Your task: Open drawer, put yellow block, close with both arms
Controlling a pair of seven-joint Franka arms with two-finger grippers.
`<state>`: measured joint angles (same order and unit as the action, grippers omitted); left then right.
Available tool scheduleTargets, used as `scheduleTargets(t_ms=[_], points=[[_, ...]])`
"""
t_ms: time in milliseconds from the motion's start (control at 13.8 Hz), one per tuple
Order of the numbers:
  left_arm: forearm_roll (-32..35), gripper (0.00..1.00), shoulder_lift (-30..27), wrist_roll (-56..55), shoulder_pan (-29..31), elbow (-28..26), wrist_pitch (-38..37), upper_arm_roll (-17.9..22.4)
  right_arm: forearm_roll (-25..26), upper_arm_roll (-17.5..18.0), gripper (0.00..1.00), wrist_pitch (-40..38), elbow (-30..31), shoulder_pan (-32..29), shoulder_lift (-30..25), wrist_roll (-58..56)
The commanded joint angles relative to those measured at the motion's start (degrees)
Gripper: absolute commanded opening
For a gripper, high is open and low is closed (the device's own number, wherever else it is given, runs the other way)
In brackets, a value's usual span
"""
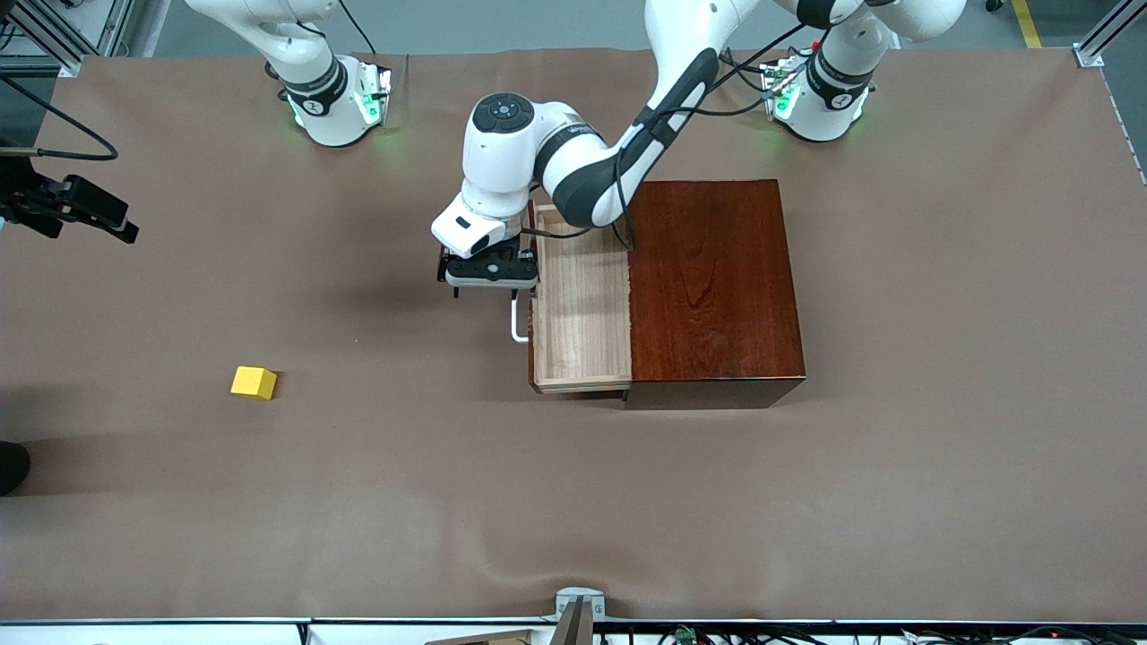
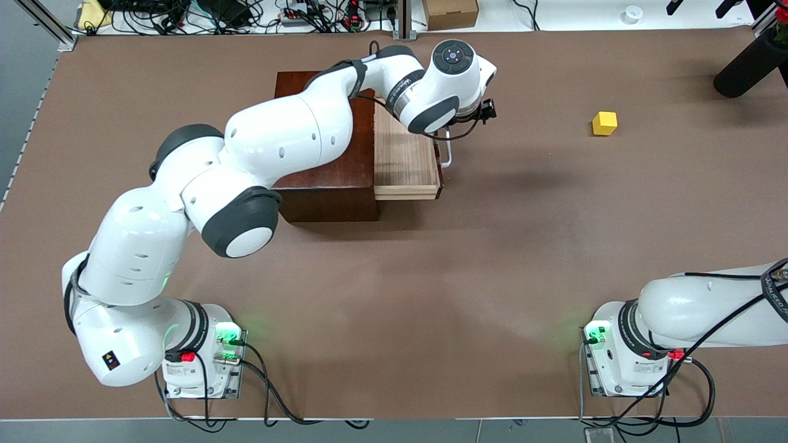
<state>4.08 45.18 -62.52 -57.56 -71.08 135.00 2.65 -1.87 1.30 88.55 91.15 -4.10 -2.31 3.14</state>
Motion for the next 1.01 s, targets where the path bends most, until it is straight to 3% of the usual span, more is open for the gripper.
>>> scheduleTargets(t_ms=[0, 289, 578, 939], points=[[0.23, 1.0, 0.09, 1.25, -0.1, 0.32, -3.15, -0.72, 0.46, 0.02, 1.0, -0.48, -0.1, 0.06, -0.23, -0.32], [-0.47, 1.0, -0.79, 1.26, 0.34, 0.67, -4.3, -0.89, 0.46, 0.02, 1.0, -0.57, -0.1, 0.06, -0.23, -0.32], [-0.65, 1.0, -6.75, 0.74, 2.27, 0.5, -5.01, -0.72, 0.46, -0.15, 1.0, 1.97, 0.43, -0.73, -0.06, -5.48], [-0.74, 1.0, -15.81, 1.0, 14.12, 0.24, -13.78, -0.8, 2.12, -0.24, 1.0, 6.72, 0.78, -2.67, 4.84, -10.52]])
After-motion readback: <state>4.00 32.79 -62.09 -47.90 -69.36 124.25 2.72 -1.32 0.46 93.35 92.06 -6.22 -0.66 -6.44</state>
